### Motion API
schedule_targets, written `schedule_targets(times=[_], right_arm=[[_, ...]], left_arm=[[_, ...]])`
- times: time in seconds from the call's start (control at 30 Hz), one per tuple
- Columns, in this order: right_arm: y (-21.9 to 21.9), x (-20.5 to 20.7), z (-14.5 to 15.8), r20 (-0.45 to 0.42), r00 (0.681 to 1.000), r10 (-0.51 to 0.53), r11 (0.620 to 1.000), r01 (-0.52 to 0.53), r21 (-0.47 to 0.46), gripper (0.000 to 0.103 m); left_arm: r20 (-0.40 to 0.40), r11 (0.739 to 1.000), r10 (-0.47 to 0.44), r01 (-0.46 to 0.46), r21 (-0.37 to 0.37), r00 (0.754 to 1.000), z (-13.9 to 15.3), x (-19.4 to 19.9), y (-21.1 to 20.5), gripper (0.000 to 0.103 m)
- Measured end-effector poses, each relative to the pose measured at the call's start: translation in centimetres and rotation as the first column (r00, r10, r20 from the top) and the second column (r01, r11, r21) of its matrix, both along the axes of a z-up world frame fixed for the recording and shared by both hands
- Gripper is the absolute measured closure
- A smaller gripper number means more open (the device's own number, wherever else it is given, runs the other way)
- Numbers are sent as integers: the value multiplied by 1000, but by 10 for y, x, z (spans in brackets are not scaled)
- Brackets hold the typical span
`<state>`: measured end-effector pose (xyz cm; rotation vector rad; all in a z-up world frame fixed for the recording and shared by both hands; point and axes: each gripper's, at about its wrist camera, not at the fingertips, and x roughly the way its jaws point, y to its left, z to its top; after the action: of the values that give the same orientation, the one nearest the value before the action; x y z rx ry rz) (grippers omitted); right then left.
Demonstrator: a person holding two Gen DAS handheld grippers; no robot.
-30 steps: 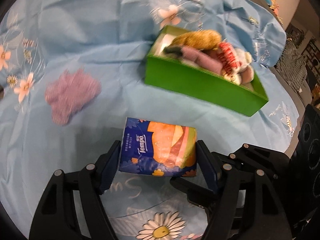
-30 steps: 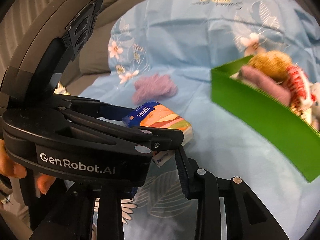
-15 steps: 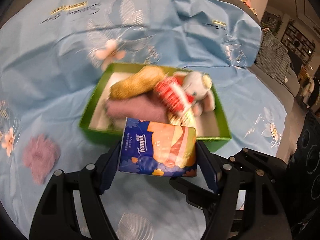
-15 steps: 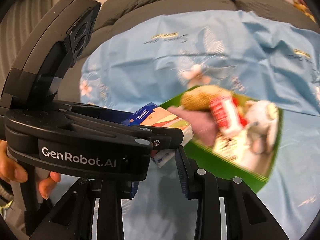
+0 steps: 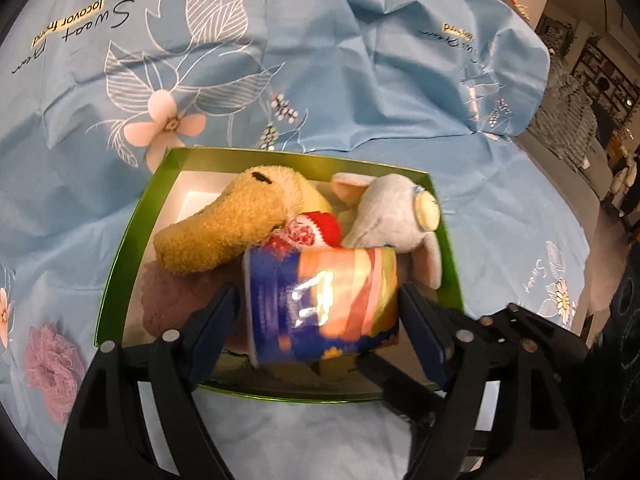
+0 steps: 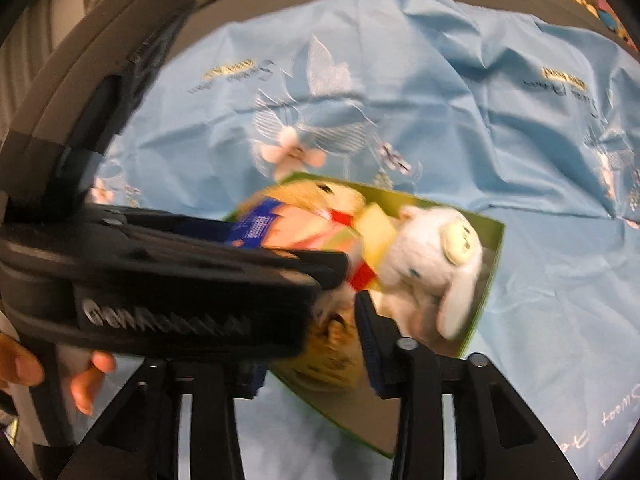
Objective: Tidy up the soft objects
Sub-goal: 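Carry the Tempo pack with the right gripper and release it into the box, then move the right gripper to the lilac mesh bath puff and grasp it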
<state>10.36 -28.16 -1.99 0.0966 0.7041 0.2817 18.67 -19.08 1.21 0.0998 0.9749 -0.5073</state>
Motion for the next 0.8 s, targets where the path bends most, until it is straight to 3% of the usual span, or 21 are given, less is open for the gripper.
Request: schedule_targets(times=[0.1, 0.33, 0.8], right_arm=[[-10, -6, -5, -16, 999, -38, 999, 38, -16, 46], [-27, -33, -3, -21, 997, -80, 997, 80, 10, 46], [42, -65, 3, -9, 995, 102, 994, -102, 48, 45]], left_arm=[[0, 1000, 5, -5, 16, 1000, 0, -3, 6, 20], [14, 999, 42, -42, 3, 999, 8, -16, 35, 20], [42, 992, 117, -119, 39, 992, 1, -74, 102, 20]])
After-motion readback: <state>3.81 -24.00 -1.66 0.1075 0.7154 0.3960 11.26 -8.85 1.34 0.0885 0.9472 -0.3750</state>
